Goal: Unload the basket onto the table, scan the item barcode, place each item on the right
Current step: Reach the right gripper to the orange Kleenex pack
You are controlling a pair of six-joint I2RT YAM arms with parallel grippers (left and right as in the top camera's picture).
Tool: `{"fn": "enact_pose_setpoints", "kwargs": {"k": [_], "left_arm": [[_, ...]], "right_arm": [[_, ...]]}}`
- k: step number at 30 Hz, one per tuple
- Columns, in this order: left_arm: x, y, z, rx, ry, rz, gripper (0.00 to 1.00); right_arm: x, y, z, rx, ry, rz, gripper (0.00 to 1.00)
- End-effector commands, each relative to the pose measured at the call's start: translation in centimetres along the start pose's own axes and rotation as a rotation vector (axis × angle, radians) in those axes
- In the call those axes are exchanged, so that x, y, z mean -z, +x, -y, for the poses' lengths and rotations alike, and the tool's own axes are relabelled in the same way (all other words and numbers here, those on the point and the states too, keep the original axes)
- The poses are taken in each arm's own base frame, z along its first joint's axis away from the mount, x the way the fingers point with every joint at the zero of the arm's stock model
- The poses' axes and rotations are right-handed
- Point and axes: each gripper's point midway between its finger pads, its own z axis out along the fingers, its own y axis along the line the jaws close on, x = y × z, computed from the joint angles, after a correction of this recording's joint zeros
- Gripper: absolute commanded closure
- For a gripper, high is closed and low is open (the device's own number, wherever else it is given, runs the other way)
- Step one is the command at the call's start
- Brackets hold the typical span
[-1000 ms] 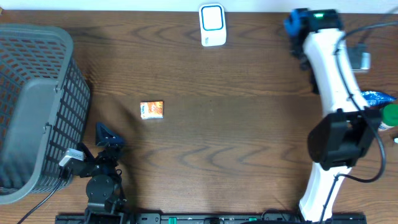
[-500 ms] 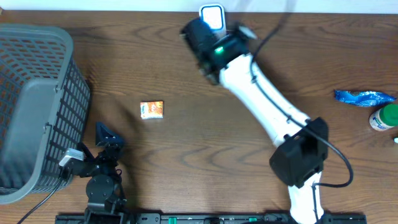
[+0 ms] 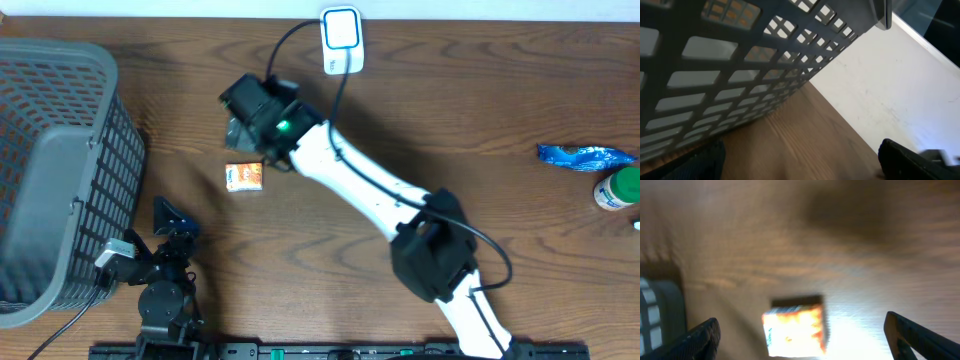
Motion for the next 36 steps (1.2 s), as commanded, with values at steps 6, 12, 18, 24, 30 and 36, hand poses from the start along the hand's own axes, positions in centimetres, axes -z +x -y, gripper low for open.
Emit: {"fn": "enact_pose_setpoints", "kwargs": {"k": [6, 12, 18, 24, 30, 36], "left_arm": [[-0.1, 0.9, -1.1, -0.03, -0.034, -0.021, 0.02], [-0.1, 0.9, -1.1, -0.03, -0.034, -0.021, 0.02], [-0.1, 0.9, -1.1, -0.03, -0.034, -0.021, 0.02], [-0.1, 0.9, -1.1, -0.03, -0.034, -0.021, 0.02], [-0.1, 0.9, -1.1, -0.03, -0.034, -0.021, 0.02], [-0.1, 0.9, -1.1, -0.03, -0.034, -0.021, 0.02]], "right_arm": [[-3.4, 6.5, -1.0, 0.178, 0.017, -0.113, 0.01], [-5.8, 7.7, 1.7, 0.246, 0.122, -0.13, 0.01], [-8.5, 8.4, 3.5, 0.37, 0.163, -0.153, 0.07], [-8.0, 7.6, 4.1, 0.463, 0.195, -0.137, 0.56], [-5.6, 6.5, 7.8, 0.557, 0.318, -0.207, 0.64], [-3.2, 4.6, 12.4, 0.906, 0.443, -0.343, 0.12]]}}
